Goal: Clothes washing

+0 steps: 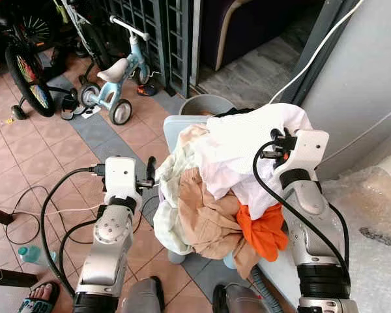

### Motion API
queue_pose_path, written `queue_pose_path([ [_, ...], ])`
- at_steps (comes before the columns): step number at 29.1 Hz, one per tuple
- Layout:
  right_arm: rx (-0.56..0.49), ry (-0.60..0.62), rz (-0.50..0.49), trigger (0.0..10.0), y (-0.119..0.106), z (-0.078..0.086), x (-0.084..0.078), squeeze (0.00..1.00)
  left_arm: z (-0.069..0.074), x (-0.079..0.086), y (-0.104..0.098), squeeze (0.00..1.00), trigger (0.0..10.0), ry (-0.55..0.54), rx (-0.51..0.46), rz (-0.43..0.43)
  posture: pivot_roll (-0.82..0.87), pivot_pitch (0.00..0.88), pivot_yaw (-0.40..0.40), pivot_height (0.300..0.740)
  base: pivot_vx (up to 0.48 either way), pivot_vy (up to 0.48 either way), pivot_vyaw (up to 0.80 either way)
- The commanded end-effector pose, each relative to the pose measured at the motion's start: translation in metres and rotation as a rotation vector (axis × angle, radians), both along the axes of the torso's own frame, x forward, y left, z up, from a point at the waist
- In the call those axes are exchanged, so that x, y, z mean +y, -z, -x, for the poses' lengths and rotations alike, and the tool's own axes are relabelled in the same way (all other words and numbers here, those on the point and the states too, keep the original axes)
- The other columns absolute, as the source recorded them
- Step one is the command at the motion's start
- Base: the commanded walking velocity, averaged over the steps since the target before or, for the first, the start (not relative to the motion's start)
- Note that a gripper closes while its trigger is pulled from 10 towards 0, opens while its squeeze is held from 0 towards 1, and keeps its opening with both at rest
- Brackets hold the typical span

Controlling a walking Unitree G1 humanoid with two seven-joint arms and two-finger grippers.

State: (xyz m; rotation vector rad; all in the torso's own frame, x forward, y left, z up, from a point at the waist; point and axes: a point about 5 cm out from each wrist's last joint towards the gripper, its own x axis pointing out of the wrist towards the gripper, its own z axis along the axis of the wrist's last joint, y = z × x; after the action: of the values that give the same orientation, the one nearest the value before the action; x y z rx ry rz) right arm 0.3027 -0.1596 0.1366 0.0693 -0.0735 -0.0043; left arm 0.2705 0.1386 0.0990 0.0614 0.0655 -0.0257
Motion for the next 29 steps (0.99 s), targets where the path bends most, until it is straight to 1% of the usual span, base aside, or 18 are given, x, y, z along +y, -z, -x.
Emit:
queue_pose_path([
  [1,-0.027,0.001,0.001,0.0,-0.0066,0.0009,0.0018,0.00,0.0004,0.0015,0.0028,0.00,10.0,-0.009,0.007,-0.015,0.00,0.088,-0.007,0.740,0.000,0.000,0.00],
  [7,-0.039,0.019,0.010,0.0,-0.0095,-0.0020,-0.0031,0.00,-0.0014,-0.0006,0.0027,0.00,10.0,0.002,0.006,-0.013,0.00,0.085,0.001,0.740,0.000,0.000,0.00],
  [11,-0.042,0.022,0.011,0.0,-0.0107,-0.0031,-0.0036,0.00,-0.0021,-0.0002,0.0027,0.00,10.0,0.002,0.007,-0.014,0.00,0.086,0.002,0.740,0.000,0.000,0.00],
  [22,-0.036,0.007,0.005,0.0,-0.0081,-0.0018,0.0034,0.00,-0.0014,0.0007,0.0028,0.00,10.0,0.002,0.005,-0.018,0.00,0.088,0.001,0.740,0.000,0.000,0.00],
  [26,-0.036,0.008,0.004,0.1,-0.0083,-0.0027,0.0028,0.00,-0.0017,0.0008,0.0027,0.00,10.0,0.002,0.004,-0.018,0.00,0.087,0.001,0.740,0.000,-0.260,0.00],
  [29,-0.034,0.009,0.006,0.4,-0.0079,-0.0028,0.0019,0.00,-0.0021,0.0007,0.0026,0.00,10.0,0.003,0.004,-0.017,0.00,0.087,0.001,0.740,0.000,-0.264,0.00],
])
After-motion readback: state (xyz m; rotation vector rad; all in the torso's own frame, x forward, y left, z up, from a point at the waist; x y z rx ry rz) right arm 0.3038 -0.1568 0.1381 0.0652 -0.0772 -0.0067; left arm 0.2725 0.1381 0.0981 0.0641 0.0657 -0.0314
